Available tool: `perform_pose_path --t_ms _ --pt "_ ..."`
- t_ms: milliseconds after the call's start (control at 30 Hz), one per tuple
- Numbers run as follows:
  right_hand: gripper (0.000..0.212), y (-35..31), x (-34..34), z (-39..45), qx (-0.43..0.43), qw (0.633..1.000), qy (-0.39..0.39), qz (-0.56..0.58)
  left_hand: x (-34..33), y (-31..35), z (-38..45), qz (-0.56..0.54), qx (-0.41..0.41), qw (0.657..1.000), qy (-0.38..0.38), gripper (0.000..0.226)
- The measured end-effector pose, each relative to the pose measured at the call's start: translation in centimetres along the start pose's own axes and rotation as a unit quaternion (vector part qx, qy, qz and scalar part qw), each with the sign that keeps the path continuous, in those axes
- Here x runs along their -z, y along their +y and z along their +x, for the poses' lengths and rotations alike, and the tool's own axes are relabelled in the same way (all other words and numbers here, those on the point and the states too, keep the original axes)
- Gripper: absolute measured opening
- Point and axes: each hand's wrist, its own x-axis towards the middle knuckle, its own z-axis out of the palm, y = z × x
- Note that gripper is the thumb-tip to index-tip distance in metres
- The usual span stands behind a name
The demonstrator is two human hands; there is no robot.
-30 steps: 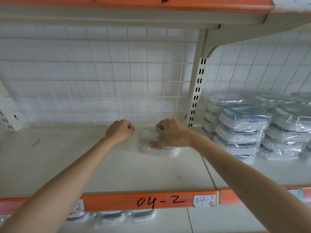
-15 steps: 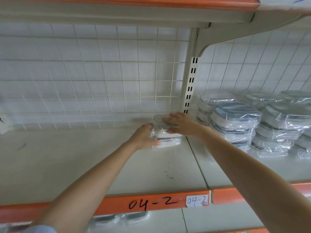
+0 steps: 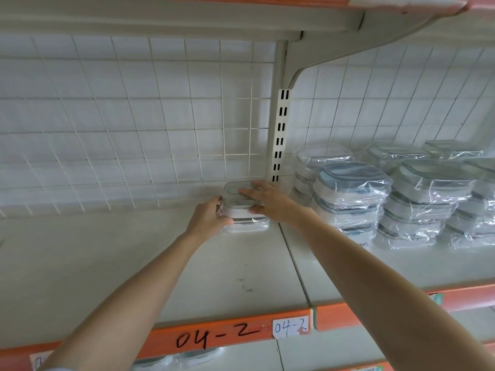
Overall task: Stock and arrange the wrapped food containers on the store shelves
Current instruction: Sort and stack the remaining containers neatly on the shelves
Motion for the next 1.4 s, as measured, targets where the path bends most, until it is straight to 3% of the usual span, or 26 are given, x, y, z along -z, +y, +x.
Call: perform_pose_path --t_ms 300,533,700,800,933,1067,1300,1400 --pt "0.053 0.1 -0.4 0.3 0.001 0.992 0.035 -0.119 -0.4 0.8 -0.8 0.127 0.026 0.991 -0.01 0.032" --pt "0.047 -1.2 -1.4 -0.4 0.048 0.971 0.125 -0.198 1.1 0.5 -3.8 0.3 0.045 0.953 -0.026 0.033" --pt "0.046 -2.2 0.0 -0.8 0.035 0.979 0.092 -0.18 3.4 0.7 -6.0 0.386 0.03 0.92 -0.061 0.038" --pt "0.044 -3.7 0.0 -2.3 0.097 0.977 0.125 -0.145 4.8 0.9 -7.7 0.429 0.025 0.901 -0.059 0.029" --pt "0.04 -6.2 -1.8 -5.1 0.196 0.977 0.05 -0.065 6.4 1.0 -10.6 0.445 0.025 0.893 -0.057 0.021" --pt "0.037 -8.9 -3.7 -7.3 0.218 0.975 -0.018 -0.049 7.7 0.3 -14.2 0.447 0.021 0.893 -0.042 0.023" --pt "0.033 -14.6 -6.2 -12.6 0.275 0.958 0.063 -0.05 8.2 -2.3 -22.4 0.421 -0.043 0.906 0.004 0.024" --pt "0.023 -16.3 -8.4 -16.0 0.316 0.944 0.084 -0.037 7.5 -3.8 -26.5 0.407 -0.045 0.912 -0.009 0.048"
